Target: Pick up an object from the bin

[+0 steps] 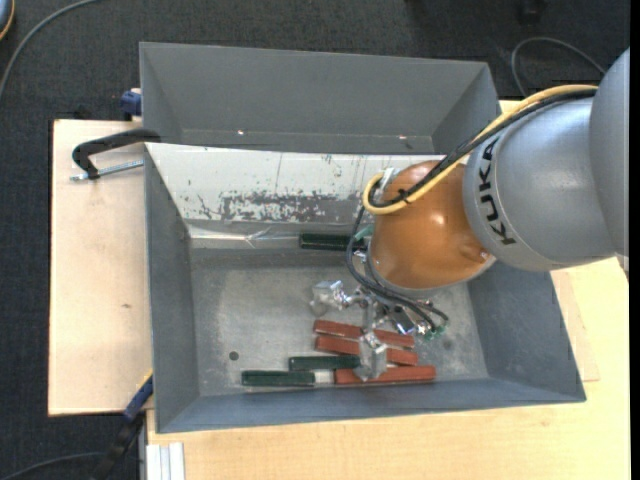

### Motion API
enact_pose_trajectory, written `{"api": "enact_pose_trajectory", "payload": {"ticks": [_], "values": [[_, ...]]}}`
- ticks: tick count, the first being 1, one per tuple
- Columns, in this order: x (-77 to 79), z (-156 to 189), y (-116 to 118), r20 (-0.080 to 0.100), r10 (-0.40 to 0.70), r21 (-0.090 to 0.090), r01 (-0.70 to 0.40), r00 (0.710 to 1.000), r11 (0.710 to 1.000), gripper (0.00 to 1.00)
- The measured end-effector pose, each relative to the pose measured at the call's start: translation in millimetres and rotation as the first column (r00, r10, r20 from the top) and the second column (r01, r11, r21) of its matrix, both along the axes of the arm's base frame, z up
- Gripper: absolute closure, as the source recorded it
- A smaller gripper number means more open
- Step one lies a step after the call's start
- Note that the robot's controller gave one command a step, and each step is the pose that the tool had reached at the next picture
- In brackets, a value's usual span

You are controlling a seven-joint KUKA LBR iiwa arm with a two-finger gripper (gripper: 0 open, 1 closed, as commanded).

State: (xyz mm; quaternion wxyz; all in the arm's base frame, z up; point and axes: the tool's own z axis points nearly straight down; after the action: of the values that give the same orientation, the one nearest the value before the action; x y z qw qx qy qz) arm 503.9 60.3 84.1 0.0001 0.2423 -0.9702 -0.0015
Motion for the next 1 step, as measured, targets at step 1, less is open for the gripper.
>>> {"api": "enact_pose_trajectory", "payload": {"ticks": [1], "values": [[39.9, -13.5, -35.3, 0.007, -0.199, -0.001, 0.199, 0.98, 0.98, 0.0]]}}
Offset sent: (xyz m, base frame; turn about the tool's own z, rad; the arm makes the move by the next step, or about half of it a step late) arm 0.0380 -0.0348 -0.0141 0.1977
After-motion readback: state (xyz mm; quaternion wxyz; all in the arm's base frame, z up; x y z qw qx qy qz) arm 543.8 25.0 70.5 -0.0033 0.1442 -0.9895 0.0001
